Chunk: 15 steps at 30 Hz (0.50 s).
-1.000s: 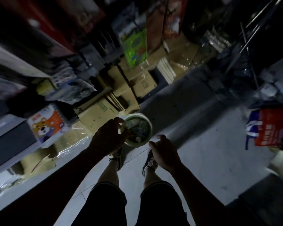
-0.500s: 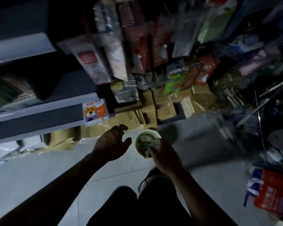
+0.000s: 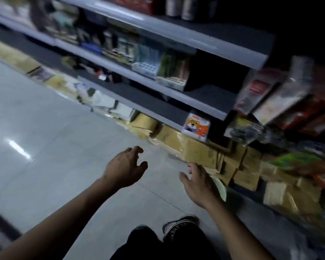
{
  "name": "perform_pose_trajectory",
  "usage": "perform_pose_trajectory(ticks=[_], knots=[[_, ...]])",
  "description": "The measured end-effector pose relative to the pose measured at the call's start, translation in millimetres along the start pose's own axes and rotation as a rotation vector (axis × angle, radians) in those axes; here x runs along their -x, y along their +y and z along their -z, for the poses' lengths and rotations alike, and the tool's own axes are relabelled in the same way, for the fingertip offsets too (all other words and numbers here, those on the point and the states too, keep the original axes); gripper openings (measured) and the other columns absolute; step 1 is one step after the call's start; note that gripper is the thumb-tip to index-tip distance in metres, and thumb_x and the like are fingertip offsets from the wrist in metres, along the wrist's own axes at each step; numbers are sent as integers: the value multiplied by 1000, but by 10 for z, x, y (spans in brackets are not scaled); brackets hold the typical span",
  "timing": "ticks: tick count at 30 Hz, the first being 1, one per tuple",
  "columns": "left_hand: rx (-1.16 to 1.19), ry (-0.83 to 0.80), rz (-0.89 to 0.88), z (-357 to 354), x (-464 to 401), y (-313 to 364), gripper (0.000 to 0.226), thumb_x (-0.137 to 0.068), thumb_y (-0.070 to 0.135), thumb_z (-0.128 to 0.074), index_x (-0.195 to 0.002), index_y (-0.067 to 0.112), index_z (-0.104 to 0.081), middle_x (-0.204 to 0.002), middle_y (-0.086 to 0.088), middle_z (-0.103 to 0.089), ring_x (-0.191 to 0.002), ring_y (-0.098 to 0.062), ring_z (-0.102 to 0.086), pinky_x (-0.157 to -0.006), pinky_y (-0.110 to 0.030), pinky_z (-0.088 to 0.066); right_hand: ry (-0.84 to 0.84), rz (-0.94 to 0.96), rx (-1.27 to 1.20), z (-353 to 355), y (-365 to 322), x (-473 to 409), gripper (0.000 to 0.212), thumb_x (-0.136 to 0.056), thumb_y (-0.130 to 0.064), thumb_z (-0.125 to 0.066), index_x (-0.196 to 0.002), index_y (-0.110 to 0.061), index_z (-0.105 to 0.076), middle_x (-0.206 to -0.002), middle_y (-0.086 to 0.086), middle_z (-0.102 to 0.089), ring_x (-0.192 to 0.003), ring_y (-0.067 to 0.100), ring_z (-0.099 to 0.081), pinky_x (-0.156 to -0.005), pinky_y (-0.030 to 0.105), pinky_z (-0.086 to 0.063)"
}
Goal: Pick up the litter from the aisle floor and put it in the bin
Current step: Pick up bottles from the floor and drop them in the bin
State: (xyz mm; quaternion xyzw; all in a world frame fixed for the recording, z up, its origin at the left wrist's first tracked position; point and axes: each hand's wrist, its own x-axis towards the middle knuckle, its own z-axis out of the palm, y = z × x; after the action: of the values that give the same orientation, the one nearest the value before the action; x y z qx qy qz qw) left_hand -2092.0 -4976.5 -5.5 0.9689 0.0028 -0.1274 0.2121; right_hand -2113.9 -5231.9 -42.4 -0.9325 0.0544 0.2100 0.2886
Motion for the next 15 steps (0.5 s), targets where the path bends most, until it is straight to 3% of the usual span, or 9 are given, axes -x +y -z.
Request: perform_pose_trajectory(ticks=[7, 15], knots=[[85, 124, 269, 315, 725, -898, 47, -93, 51, -52, -134, 27, -49, -120, 6, -61, -103, -17, -60, -81, -35, -51, -148, 271, 190, -415, -969, -54, 60, -90, -60, -42, -140, -27, -42, -138, 2, -51, -120, 22, -52, -95, 39, -45], [178, 263, 616, 468, 1246, -1383, 47, -92, 49, -51, -134, 29, -49, -119, 10, -59, -97, -13, -57, -76, -32, -46, -351, 564, 325, -814, -1776, -273, 67, -88, -66, -40, -143, -29, -40, -140, -2, -49, -118, 18, -55, -94, 37, -48]])
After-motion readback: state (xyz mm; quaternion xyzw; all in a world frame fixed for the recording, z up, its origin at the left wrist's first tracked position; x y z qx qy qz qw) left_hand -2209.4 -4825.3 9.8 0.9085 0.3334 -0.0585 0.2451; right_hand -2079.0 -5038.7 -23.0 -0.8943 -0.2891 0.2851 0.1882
